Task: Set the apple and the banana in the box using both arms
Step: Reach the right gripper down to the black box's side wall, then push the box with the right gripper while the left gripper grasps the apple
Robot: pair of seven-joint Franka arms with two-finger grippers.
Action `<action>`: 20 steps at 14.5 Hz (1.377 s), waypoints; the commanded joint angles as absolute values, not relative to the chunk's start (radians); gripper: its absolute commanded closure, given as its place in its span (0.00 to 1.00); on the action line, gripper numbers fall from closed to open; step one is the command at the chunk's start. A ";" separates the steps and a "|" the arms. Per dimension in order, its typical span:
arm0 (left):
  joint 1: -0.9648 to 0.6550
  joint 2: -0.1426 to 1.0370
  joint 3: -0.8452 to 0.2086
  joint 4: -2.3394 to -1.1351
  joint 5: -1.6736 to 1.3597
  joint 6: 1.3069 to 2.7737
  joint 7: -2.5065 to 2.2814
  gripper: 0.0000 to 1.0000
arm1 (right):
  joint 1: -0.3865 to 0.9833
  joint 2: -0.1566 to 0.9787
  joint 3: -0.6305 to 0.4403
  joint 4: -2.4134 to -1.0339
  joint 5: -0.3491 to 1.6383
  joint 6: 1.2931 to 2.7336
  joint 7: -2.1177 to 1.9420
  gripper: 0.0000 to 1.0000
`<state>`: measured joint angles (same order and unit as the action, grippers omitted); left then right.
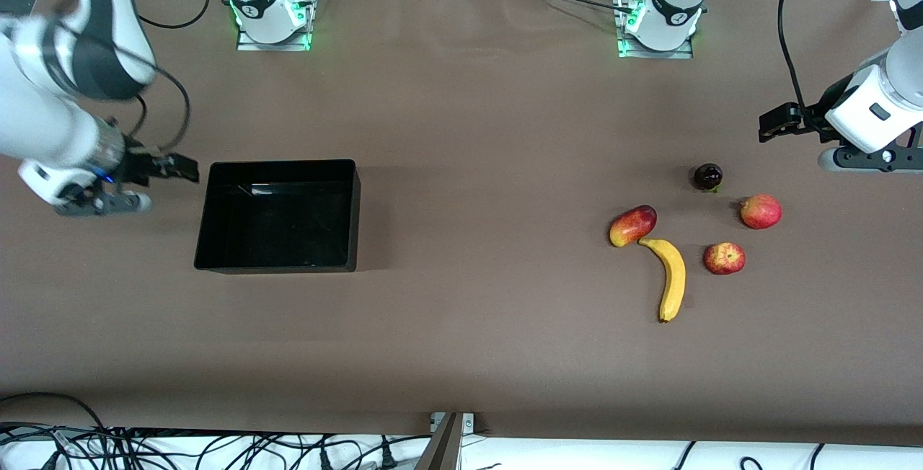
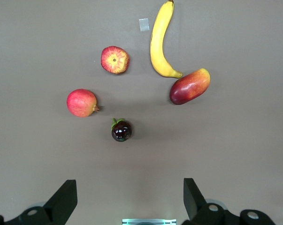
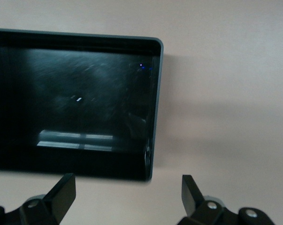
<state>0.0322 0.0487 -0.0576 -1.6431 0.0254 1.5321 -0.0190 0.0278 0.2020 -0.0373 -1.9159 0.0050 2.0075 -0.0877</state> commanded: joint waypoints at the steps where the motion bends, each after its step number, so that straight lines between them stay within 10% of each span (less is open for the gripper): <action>1: 0.032 0.066 -0.057 -1.608 0.025 1.508 -0.009 0.00 | 0.026 0.280 -0.064 -1.951 0.002 2.126 -0.080 0.00; 6: 0.044 0.080 -0.052 -1.609 0.025 1.509 -0.003 0.00 | 0.018 0.399 -0.072 -1.956 0.009 2.252 -0.078 0.09; 11: 0.086 0.204 -0.043 -1.603 0.023 1.563 0.002 0.00 | 0.017 0.425 -0.072 -1.956 0.021 2.255 -0.075 0.62; 13: 0.086 0.276 -0.043 -1.603 0.037 1.713 0.005 0.00 | 0.017 0.425 -0.072 -1.953 0.051 2.241 -0.074 1.00; 20: 0.084 0.509 -0.043 -1.535 0.078 1.939 0.009 0.00 | 0.023 0.413 -0.028 -1.787 0.107 2.067 -0.089 1.00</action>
